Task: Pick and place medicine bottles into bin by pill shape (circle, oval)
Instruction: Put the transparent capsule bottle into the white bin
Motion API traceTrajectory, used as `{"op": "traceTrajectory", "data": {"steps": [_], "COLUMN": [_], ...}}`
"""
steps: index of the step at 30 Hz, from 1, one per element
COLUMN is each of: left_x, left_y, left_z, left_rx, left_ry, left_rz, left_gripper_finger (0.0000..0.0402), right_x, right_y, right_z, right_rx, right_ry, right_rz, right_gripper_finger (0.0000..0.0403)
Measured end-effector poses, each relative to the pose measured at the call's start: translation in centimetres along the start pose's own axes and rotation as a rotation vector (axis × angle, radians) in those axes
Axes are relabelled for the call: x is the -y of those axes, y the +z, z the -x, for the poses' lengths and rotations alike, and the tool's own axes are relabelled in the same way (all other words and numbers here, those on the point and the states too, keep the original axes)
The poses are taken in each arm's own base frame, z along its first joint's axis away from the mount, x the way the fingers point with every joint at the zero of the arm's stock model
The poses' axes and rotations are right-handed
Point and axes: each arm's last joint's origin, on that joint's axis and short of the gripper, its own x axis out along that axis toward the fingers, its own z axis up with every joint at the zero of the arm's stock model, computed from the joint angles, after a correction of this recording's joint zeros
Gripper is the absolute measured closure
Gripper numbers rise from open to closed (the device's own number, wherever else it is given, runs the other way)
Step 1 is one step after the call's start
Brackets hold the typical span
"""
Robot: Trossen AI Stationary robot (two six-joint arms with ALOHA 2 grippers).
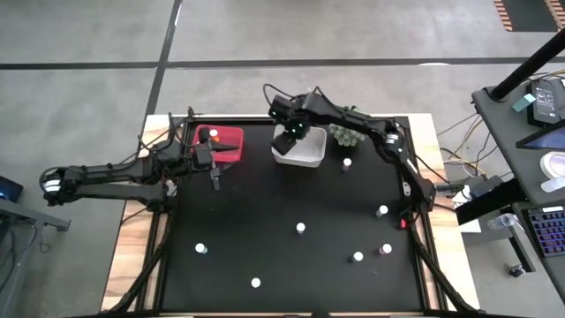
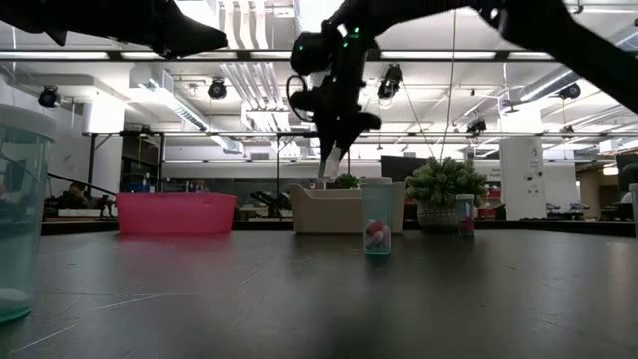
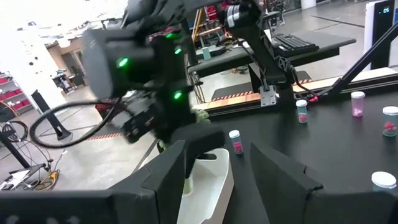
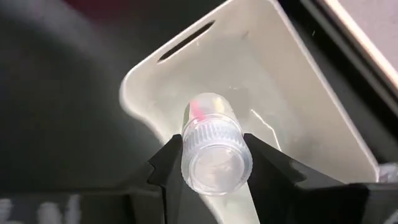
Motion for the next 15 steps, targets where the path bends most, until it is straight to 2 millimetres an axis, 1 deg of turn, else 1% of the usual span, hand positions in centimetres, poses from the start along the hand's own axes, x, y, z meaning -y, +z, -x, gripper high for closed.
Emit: {"op": "traceTrajectory", "data": {"steps": [3, 5, 11, 15], "left_x": [0.0, 0.0, 0.0, 0.0], "left_y": [0.0, 0.0, 0.0, 0.0], "left_z": [0.0, 0.0, 0.0, 0.1], "left_rx": [0.001, 0.001, 0.002, 0.003], "left_ry": [0.001, 0.000, 0.001, 0.001], "left_rz": [0.000, 0.000, 0.001, -0.008], "left_gripper_finger": [0.0237, 0.0237, 0.0237, 0.0237], "right_x": [0.9, 1.5, 3.0, 3.3], "right_y": [1.1, 1.4, 1.8, 1.8], "right_z": [-1.6, -2.7, -5.8, -7.0], "right_rx": [-0.005, -0.018, -0.072, -0.093], "right_ry": [-0.010, -0.018, -0.050, -0.058], "right_rz": [0.003, -0.003, -0.009, -0.005], "right_gripper_finger": [0.0268, 0.0268, 0.0268, 0.0268]}}
